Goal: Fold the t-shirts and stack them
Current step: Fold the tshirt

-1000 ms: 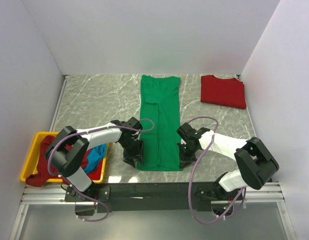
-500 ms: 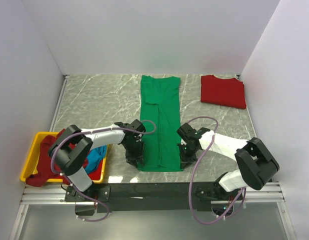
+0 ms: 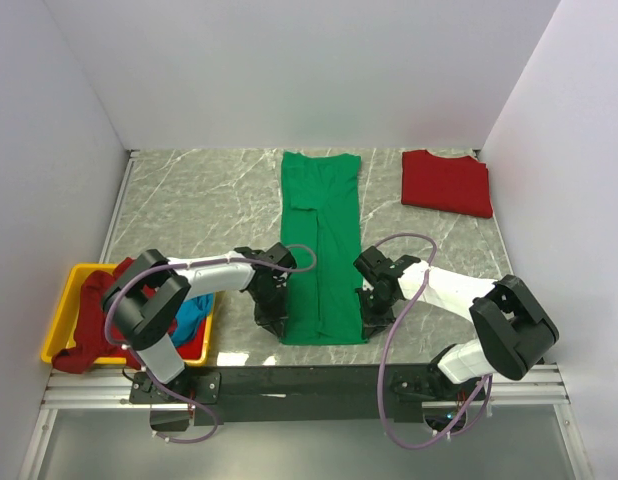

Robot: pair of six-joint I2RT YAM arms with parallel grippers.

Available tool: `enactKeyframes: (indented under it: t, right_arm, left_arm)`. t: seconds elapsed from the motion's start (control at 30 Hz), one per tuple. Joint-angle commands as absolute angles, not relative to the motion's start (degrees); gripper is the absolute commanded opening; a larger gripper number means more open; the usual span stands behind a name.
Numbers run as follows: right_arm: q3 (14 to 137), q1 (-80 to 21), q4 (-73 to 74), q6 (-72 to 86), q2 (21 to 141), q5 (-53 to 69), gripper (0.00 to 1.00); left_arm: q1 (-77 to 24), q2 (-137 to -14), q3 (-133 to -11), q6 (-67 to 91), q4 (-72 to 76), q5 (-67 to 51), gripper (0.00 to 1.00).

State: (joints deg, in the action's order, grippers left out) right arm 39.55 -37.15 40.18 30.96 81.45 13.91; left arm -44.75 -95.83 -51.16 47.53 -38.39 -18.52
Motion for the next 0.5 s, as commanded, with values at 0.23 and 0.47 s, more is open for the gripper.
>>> enactKeyframes:
  t: [0.23, 0.47]
  right_arm:
    - [41.7, -35.9, 44.6, 29.1, 79.1, 11.6, 0.0]
    - [46.4, -34.4, 48.1, 28.6, 78.4, 10.4, 0.0]
  left_arm:
    - [-45.7, -94.0, -56.2, 48.0, -41.0, -12.2, 0.0]
    - [-45.5, -95.0, -63.0, 47.3, -45.2, -8.4, 0.01]
